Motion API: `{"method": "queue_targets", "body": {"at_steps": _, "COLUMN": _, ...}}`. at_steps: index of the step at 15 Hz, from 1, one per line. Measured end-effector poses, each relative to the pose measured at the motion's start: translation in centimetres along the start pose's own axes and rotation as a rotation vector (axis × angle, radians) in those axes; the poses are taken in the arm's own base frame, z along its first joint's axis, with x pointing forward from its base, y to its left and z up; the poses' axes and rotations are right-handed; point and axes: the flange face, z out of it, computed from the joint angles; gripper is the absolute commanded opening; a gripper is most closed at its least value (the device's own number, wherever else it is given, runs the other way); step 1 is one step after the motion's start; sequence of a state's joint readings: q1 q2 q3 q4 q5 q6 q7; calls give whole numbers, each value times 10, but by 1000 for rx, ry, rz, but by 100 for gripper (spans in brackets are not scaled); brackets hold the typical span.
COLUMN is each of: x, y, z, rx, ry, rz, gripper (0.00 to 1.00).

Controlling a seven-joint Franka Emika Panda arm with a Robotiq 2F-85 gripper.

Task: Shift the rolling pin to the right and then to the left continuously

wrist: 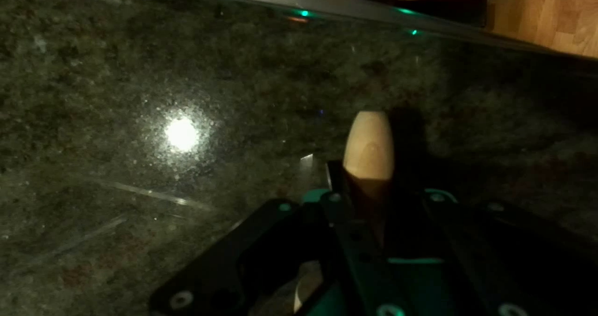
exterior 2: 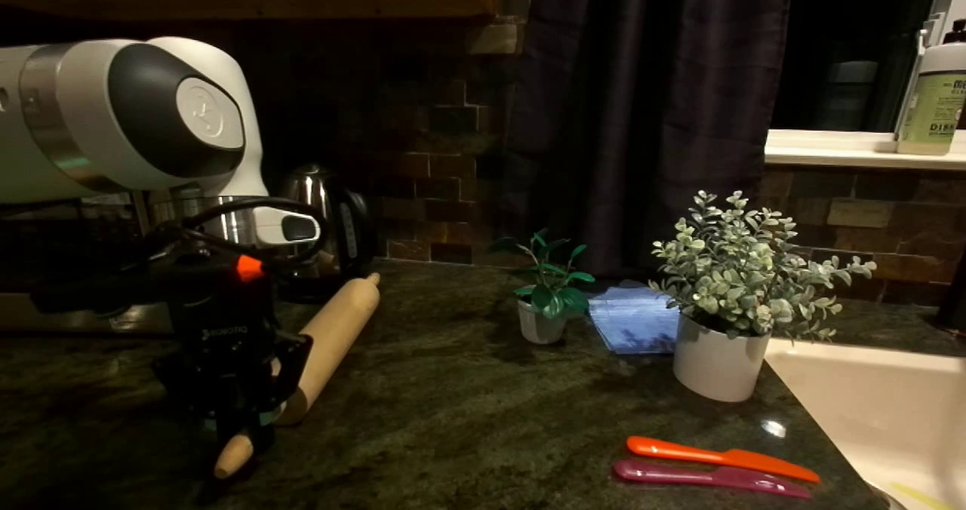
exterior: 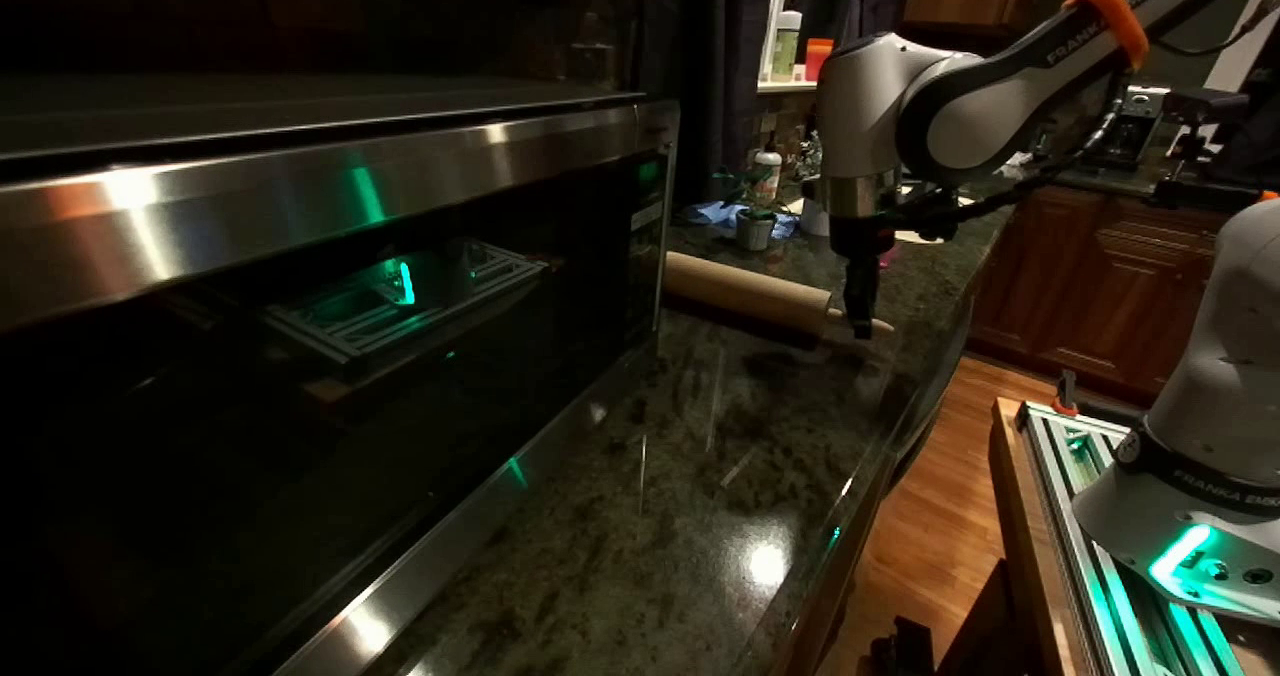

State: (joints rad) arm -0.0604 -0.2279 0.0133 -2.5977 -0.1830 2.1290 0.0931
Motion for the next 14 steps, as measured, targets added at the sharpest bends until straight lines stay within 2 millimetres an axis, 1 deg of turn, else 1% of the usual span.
{"method": "queue_targets", "body": {"at_steps": 8, "x": 7, "y": 10, "z": 1, "rx": 4, "ry": -37, "rz": 88, "gripper": 7}}
{"method": "queue_targets", "body": {"at_steps": 11, "x": 8, "y": 20, "z": 3, "rx": 15, "ry": -42, "rz": 147, "gripper": 7}}
{"method": "queue_targets", "body": {"at_steps": 14, "x": 8, "y": 37, "z": 5, "rx": 40, "ry": -49, "rz": 240, "gripper": 7}}
